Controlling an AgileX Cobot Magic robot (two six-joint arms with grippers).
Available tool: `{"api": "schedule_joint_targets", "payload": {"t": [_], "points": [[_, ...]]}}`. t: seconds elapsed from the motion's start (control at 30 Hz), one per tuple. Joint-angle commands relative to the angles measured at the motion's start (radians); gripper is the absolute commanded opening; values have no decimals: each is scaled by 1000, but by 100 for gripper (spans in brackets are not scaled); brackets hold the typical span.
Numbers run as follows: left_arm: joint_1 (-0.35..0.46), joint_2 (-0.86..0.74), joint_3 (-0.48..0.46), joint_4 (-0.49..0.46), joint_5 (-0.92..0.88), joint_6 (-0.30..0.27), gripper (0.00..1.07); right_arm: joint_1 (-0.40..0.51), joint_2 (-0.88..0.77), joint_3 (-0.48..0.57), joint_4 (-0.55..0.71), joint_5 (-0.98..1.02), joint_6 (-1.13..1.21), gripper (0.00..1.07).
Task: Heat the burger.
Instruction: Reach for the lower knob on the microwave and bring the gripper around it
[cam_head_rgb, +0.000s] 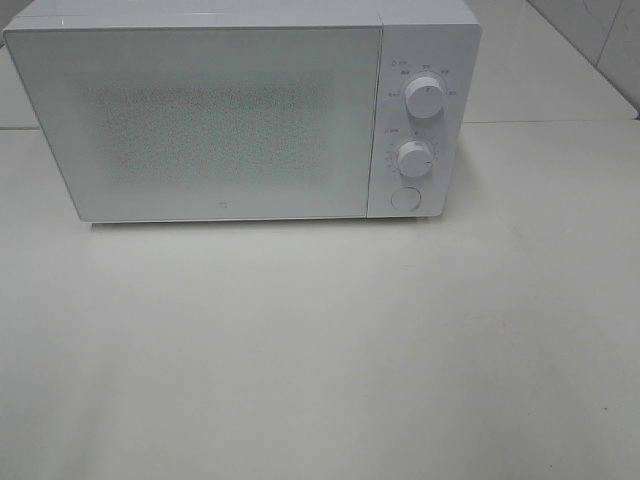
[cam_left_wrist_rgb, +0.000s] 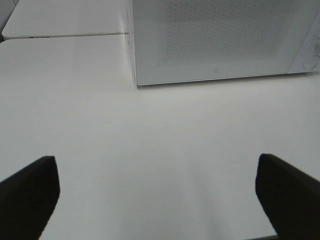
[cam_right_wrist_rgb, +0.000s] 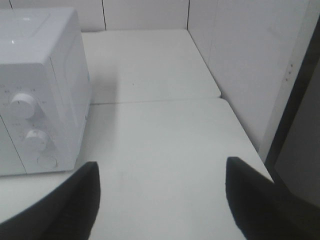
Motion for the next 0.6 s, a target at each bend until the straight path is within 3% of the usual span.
{"api": "schedule_joint_targets", "payload": {"t": [0.03,0.37,0.6], "points": [[3,-24,-1,-6,-11,-3,102,0,43,-1,-10,-134,7,69],[3,-24,-1,-6,-11,-3,102,0,158,13,-6,-233,8,69],[3,-24,-1,-6,-11,-3,100,0,238,129,1,-467,119,69]]}}
